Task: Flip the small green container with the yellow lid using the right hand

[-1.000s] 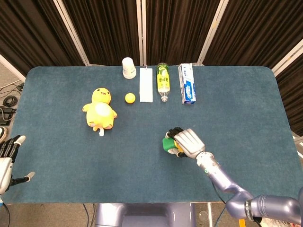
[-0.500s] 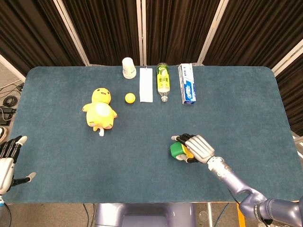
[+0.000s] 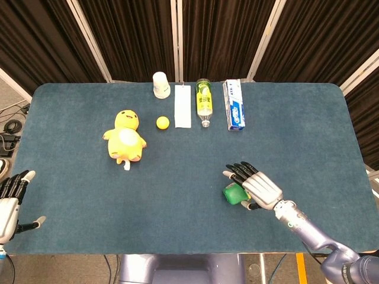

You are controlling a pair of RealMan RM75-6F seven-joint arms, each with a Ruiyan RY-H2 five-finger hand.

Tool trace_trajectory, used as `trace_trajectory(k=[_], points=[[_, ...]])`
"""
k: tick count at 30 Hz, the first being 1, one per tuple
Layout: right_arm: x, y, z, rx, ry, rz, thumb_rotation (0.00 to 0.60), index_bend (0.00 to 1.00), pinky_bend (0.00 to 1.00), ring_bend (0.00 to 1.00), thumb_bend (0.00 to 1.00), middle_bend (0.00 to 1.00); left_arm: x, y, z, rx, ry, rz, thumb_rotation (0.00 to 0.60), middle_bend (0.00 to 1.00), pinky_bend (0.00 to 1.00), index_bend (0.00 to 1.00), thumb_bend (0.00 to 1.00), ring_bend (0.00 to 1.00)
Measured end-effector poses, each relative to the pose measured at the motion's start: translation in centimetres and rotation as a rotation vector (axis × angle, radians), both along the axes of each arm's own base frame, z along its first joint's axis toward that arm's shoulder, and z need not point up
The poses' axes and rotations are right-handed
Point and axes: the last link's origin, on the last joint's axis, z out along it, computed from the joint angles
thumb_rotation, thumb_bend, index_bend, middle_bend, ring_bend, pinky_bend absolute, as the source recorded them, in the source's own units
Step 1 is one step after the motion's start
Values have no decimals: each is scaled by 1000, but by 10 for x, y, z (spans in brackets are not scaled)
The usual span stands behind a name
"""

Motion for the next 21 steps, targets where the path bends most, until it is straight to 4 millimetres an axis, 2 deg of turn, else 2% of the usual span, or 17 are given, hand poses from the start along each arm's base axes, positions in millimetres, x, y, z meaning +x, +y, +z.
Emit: trace_trajectory(k=[8,14,18,21], points=[[9,8,-6,-57,257,216,600,0,0,0,124,0,1,0,1,1,-3,-3,600,0,0,0,0,0],[21,16,-27,-88,449,416,600,0,0,0,125,0,-1,1,1,1,-7,1,600,0,0,0,0,0],[30,17,-49,-95,536,511,600,0,6,0,124,0,-2,1,2,2,-9,3,600,0,0,0,0,0],[33,14,-59,-96,572,519,600,0,73,0,126,3,-2,1,2,2,-12,7,600,0,0,0,0,0]])
